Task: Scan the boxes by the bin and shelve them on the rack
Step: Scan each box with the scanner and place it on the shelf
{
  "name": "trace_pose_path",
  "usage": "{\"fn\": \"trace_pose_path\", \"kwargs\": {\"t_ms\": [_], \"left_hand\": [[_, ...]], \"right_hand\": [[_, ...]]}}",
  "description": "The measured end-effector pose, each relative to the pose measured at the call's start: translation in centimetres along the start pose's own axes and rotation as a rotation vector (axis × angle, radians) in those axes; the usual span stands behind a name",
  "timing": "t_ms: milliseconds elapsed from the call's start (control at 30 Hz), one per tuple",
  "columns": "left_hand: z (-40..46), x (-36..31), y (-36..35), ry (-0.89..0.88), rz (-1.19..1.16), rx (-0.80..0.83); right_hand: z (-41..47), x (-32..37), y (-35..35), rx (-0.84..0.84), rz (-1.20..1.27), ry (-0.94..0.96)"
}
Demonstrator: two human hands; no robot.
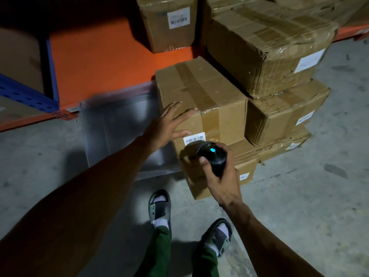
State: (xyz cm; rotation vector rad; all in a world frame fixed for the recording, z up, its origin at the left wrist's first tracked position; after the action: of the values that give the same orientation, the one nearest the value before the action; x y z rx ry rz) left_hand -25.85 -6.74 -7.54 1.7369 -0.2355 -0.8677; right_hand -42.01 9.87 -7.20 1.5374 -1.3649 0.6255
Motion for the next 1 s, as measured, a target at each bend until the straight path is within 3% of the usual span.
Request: {"fn": "trace_pose_path", "kwargs": {"t_ms": [433, 867, 1000], "left_hand": [[-0.1, 0.3, -0.6, -0.039, -0.056, 0.002], [0.1, 1.9, -1.0, 0.141, -0.368, 0.050], [-2.6, 4.6, 0.5, 0.121, -0.315, 0.108]], "right_hand": [[0.2, 0.8, -0.6, -0.023, -0.004, 0.058], [-0.4, 0.1, 0.1, -0.065, 0.038, 0.006], [-0.4, -0.8, 2.0, -0.078, -0.004, -0.055]]}}
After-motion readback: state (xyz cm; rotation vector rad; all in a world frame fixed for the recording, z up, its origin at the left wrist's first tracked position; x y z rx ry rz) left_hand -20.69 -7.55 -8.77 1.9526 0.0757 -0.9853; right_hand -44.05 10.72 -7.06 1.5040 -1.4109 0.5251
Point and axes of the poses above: each hand's wrist, its own z-axis towards the middle knuckle, its own y-axis out of the back of the hand, x = y × z, the point moved 7 cm from there along z, towards the middle knuckle, and after that the axes turned 6 degrees about x, right-handed, at the moved point
